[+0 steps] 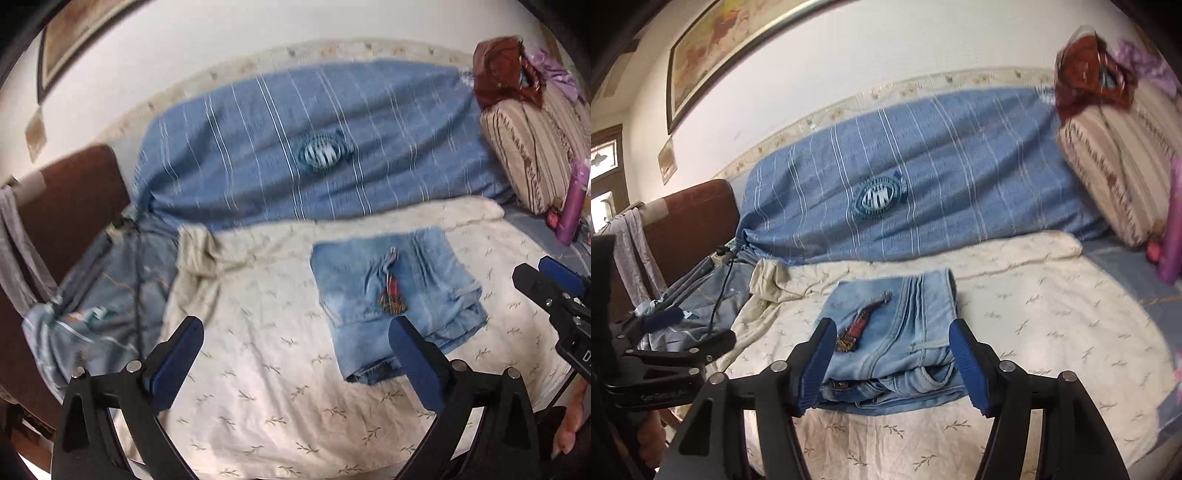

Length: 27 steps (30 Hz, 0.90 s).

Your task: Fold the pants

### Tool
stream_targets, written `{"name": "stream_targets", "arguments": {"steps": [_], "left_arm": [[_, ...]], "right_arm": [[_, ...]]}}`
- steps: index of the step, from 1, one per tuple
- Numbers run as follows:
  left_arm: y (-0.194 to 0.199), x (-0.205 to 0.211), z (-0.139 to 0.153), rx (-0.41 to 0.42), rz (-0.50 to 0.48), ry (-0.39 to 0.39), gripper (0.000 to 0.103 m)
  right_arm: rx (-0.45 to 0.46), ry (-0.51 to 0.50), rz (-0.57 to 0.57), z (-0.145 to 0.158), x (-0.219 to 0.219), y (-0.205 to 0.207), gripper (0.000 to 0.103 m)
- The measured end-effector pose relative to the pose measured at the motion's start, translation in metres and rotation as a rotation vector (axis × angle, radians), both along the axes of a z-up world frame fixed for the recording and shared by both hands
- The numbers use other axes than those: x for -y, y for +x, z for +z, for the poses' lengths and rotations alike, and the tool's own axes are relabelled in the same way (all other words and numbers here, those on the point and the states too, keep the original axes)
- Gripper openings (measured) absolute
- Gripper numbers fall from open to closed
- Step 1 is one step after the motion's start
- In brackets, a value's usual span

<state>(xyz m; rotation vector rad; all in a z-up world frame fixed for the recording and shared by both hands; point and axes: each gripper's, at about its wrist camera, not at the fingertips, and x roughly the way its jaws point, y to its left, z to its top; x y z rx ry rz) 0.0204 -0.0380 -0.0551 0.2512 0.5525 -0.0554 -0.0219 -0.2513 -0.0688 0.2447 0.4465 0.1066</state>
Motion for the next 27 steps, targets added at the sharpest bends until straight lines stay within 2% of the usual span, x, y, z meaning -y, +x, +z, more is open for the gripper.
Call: {"name": "stream_targets", "arguments": {"steps": [3,6,11,27], "left_arm": [[-0.009,0.000,0.014,0.036,0.004,-0.008,0.101],[-0.015,-0.007,0.026,0.042,0.001,-0.057,0.101],[-0.022,-0.014,0.037,0.064,0.027,-0.091,0.101],[-0.023,-0.031,0.044,0.099,0.069,-0.095,0.101]], "right_arm": [[0.020,-0.026,0.002,0.014,-0.006,-0.010,0.069],[0.029,-0.040,0.004,0.022,-0.011,-0.018,0.069],[0.050,-0.050,0.013,0.029,-0.014,-0.025,0.069],[0.050,-0.048,0.063,0.032,-0.029,-0.027,0.069]]}}
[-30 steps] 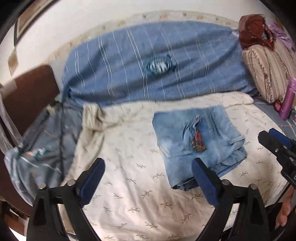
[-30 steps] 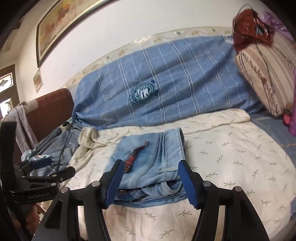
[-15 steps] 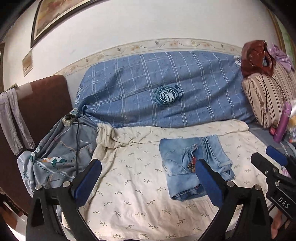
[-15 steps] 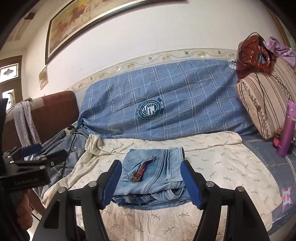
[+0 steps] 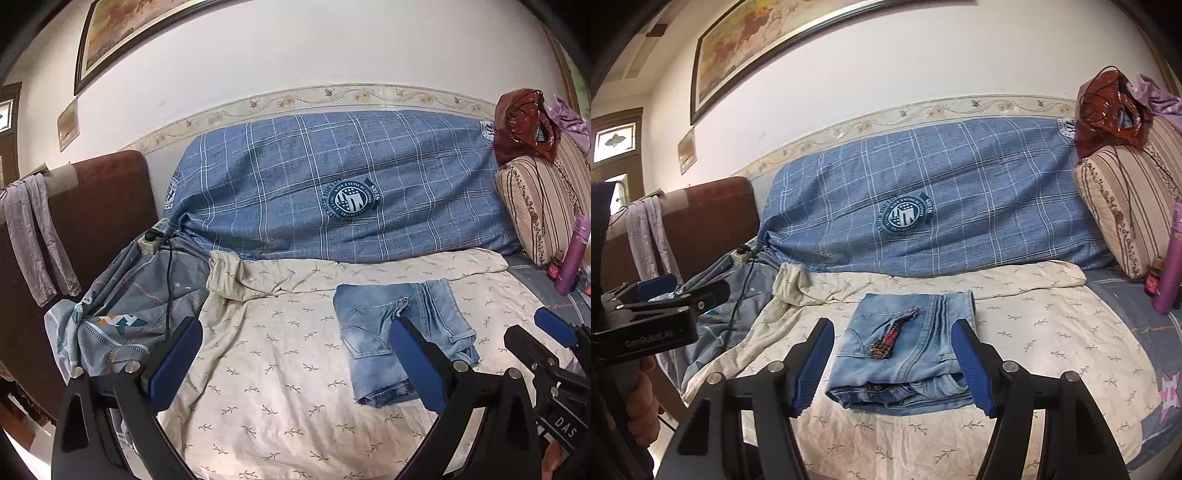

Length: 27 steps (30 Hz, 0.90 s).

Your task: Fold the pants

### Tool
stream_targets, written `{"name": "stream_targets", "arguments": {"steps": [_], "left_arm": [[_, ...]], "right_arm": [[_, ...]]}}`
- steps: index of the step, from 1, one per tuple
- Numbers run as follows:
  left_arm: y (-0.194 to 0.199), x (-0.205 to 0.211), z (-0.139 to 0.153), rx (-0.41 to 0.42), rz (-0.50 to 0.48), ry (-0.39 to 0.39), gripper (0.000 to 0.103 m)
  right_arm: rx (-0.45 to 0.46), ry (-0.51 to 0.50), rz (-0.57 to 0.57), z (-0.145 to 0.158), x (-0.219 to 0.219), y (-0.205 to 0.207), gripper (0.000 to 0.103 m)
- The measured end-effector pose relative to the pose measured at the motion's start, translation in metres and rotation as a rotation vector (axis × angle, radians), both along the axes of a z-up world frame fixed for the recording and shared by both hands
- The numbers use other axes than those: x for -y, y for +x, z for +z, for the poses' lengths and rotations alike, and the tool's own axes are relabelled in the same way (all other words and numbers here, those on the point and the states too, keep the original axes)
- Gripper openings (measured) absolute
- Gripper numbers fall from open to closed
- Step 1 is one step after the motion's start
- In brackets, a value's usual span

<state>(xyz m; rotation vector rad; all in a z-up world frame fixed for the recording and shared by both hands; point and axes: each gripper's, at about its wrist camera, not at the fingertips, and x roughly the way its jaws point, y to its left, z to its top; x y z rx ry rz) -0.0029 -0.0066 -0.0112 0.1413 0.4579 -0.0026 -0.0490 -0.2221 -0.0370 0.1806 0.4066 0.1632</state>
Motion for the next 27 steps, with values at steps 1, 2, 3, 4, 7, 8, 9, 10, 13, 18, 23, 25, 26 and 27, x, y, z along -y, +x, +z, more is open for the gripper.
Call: {"name": "stream_targets", "arguments": {"steps": [1,2,3,4,7,8,9,10,13,18,23,25,26,27], "left_arm": [[0.000,-0.001,0.000,0.002,0.003,-0.002,0.101],[0.000,-0.003,0.001,0.004,0.008,-0.004,0.101],[0.001,-0.005,0.000,0.005,0.011,-0.004,0.101],[0.001,-0.007,0.000,0.006,0.017,-0.002,0.101],[0.004,-0.011,-0.004,-0.005,0.031,-0.002,0.101],[0.005,-0.013,-0.005,-0.010,0.038,-0.002,0.101],[0.006,-0.014,-0.006,-0.012,0.042,-0.001,0.101],[0.007,-0.015,-0.007,-0.015,0.046,-0.001,0.101],[0.009,-0.018,-0.010,-0.022,0.053,-0.004,0.101],[0.013,-0.017,-0.014,-0.033,0.052,0.003,0.101],[0.017,-0.018,-0.015,-0.035,0.055,0.000,0.101],[0.018,-0.019,-0.015,-0.035,0.057,-0.003,0.101],[0.018,-0.019,-0.015,-0.033,0.058,-0.004,0.101],[0.018,-0.019,-0.015,-0.032,0.059,-0.003,0.101]], "right_arm": [[0.001,0.000,0.004,0.000,-0.002,-0.001,0.069],[0.001,-0.001,0.010,0.000,-0.003,-0.001,0.069],[-0.001,-0.003,0.015,0.000,-0.005,-0.001,0.069],[-0.004,-0.007,0.019,-0.001,-0.007,0.000,0.069],[-0.012,-0.026,0.021,-0.005,-0.011,0.001,0.069],[-0.019,-0.027,0.024,-0.008,-0.012,0.002,0.069],[-0.026,-0.024,0.026,-0.010,-0.012,0.003,0.069],[-0.031,-0.020,0.028,-0.011,-0.012,0.003,0.069],[-0.040,-0.020,0.030,-0.014,-0.012,0.005,0.069],[-0.060,-0.001,0.027,-0.020,-0.009,0.010,0.069],[-0.061,0.008,0.027,-0.021,-0.007,0.013,0.069],[-0.060,0.005,0.030,-0.021,-0.007,0.014,0.069],[-0.061,0.003,0.032,-0.021,-0.008,0.014,0.069],[-0.061,0.002,0.033,-0.021,-0.009,0.014,0.069]]}}
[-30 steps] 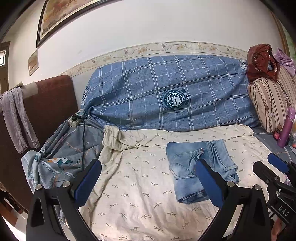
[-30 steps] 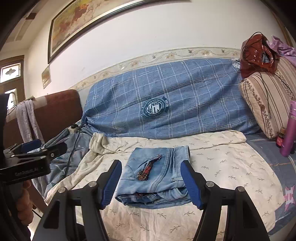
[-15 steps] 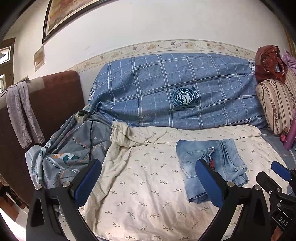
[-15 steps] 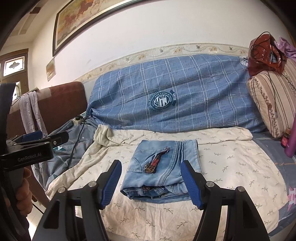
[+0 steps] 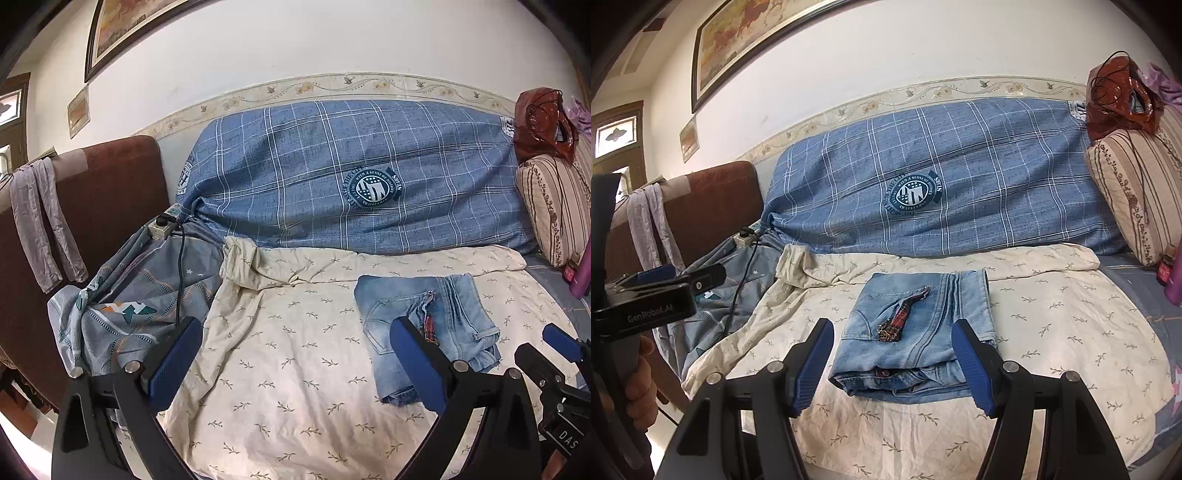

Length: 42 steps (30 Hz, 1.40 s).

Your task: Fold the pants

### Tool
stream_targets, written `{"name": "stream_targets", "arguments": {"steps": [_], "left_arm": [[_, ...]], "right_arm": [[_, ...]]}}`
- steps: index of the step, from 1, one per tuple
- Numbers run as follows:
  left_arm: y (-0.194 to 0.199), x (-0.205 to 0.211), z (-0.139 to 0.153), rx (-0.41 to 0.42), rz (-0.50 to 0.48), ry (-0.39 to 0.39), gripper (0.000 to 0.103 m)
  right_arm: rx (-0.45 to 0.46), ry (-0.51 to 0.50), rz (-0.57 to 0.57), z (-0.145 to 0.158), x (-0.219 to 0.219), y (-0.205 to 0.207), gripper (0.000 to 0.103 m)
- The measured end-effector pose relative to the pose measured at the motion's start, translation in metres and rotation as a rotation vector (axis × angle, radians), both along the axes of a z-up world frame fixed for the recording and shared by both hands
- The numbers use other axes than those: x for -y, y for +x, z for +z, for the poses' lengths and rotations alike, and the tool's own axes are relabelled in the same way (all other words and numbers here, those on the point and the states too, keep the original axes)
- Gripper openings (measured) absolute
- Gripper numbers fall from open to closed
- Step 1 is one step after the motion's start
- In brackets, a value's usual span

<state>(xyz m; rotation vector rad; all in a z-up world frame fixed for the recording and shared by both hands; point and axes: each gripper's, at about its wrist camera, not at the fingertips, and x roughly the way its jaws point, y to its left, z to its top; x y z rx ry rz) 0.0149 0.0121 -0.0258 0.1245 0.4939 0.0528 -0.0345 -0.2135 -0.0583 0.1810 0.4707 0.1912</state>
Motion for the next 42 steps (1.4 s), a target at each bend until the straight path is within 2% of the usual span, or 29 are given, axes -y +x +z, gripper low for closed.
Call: {"name": "stream_targets", "arguments": {"steps": [30,42], "left_arm": [[-0.023,-0.010,0.022,0.071,0.036,-0.032,0.102],[-0.013,-0.014,0.010,0.010,0.038,-0.055,0.102]], "right_arm": [[0.043,-0.014,0.012,0.013,-0.008,-0.015,0.069],[-0.017,-0.036,0.008,0.002,-0.010,-0.008,0.069]]}}
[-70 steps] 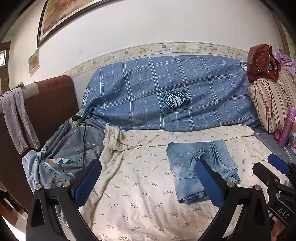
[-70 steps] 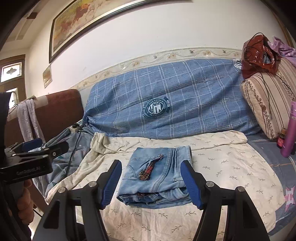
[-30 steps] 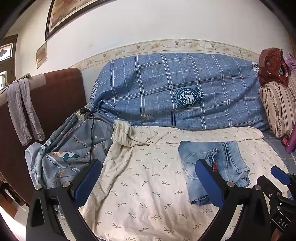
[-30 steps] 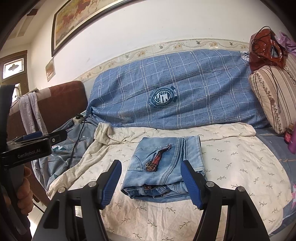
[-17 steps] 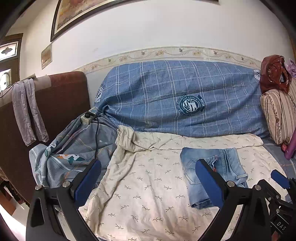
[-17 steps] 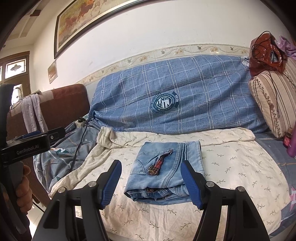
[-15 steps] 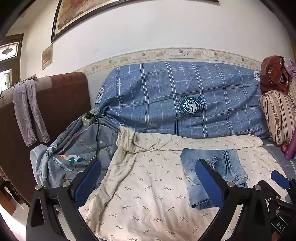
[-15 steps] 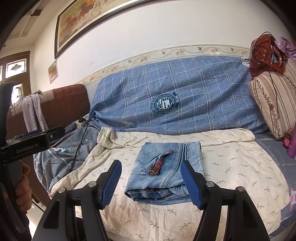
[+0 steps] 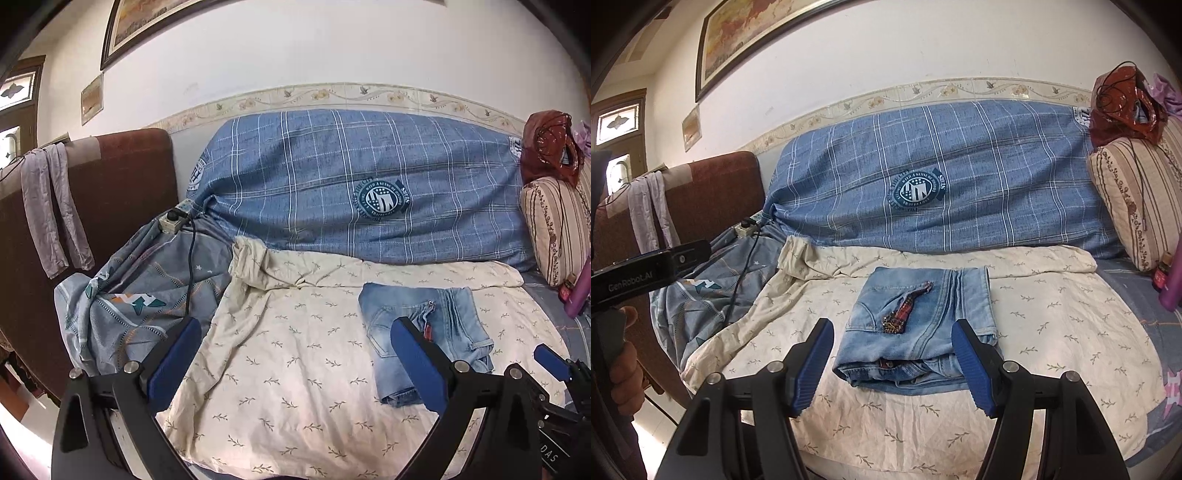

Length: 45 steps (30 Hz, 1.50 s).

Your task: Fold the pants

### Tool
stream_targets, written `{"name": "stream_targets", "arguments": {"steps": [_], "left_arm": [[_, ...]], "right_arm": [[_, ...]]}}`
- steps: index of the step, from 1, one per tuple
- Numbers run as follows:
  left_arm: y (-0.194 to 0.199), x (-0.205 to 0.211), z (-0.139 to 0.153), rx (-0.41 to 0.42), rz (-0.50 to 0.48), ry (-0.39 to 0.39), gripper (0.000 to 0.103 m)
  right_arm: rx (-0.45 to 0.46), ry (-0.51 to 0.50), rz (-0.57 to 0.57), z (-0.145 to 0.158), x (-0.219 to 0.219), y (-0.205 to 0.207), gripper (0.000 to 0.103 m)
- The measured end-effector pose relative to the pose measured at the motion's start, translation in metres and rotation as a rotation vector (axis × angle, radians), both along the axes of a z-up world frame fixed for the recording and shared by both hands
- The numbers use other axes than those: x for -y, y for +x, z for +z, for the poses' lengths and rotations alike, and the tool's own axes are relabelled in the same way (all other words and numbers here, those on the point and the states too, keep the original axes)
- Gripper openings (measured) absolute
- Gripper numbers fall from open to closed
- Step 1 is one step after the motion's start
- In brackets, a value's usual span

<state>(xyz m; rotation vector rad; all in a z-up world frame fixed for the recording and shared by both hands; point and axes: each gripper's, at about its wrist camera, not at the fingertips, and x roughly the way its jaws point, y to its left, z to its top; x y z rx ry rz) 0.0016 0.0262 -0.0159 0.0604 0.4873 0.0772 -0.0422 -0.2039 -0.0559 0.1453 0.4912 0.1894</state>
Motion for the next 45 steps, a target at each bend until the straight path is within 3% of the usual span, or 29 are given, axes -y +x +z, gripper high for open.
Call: {"name": "stream_targets", "arguments": {"steps": [12,24,45], "left_arm": [[0.018,0.006,-0.015,-0.042,-0.004,0.023,0.102],[0.012,0.005,-0.008,-0.021,-0.005,0.014,0.102],[-0.044,-0.001,0.041,0.109,-0.031,0.011,0.102]], "right_arm": [[-0.082,0.064,-0.033,-0.027,0.019,0.020,0.069],[0.043,-0.003,0.011,0.001,0.001,0.004,0.069],[0.165,-0.041,0.043,0.047,-0.016,-0.044,0.069]]}}
